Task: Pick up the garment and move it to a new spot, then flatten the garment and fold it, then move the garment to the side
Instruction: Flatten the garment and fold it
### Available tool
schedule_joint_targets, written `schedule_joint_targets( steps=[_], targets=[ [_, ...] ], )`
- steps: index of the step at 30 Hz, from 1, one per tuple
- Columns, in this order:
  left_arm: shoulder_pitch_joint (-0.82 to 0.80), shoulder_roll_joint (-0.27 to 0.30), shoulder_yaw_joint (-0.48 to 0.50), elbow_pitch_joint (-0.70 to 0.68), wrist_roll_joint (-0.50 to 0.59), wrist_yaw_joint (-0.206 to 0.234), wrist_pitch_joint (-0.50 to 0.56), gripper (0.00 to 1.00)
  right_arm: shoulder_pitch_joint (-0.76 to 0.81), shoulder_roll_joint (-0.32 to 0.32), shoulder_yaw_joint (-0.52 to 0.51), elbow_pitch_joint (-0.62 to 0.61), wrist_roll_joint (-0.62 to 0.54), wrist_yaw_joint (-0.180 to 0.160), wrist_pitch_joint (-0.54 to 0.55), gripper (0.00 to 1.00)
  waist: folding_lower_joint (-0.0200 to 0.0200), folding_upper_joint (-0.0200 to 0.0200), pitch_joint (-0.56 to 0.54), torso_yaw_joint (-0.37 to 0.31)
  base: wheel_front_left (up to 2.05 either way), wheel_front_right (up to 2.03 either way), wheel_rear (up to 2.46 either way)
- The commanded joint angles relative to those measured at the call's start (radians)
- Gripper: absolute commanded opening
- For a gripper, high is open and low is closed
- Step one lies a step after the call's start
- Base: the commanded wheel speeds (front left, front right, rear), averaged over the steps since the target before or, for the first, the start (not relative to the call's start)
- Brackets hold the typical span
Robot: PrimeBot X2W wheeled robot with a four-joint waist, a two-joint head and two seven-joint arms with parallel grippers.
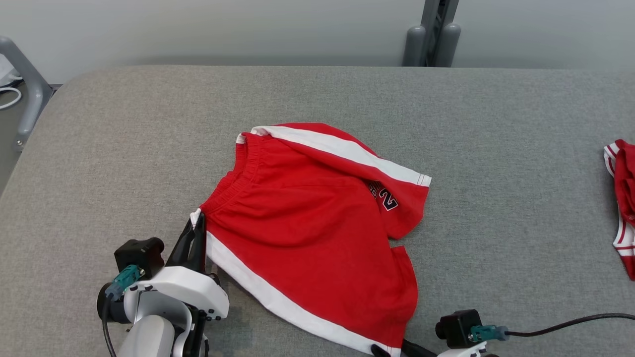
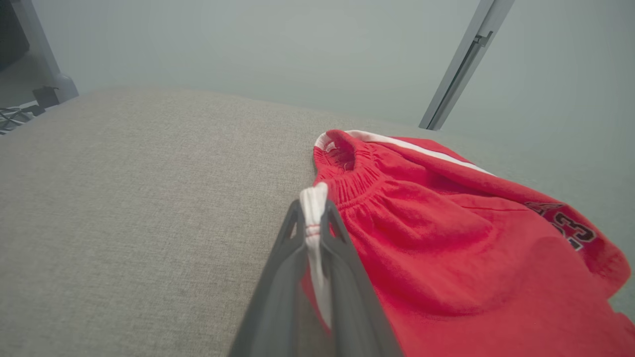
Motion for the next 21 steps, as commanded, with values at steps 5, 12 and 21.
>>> schedule_joint_targets(
  steps=[5,12,21],
  targets=[
    [0.004,0.013,-0.003,-0.013,-0.009,-0.001,0.002,0.00,-0.004,-0.004,0.028,0.037,-0.016,-0.006,0.011,0.00,0.0000,0.0000,-0.001,0.004,0.00,0.00,0.00],
    [0.027,0.010,0.010,-0.035,-0.061,-0.024,0.010,0.00,-0.018,-0.020,0.019,-0.004,-0.010,-0.005,-0.028,0.00,0.0000,0.0000,-0.029,-0.008,0.00,0.00,0.00],
    [0.041,-0.006,0.037,-0.199,-0.331,-0.071,0.119,0.00,-0.098,-0.095,-0.040,-0.212,0.021,-0.004,-0.086,0.00,0.0000,0.0000,-0.097,-0.043,0.00,0.00,0.00]
  ],
)
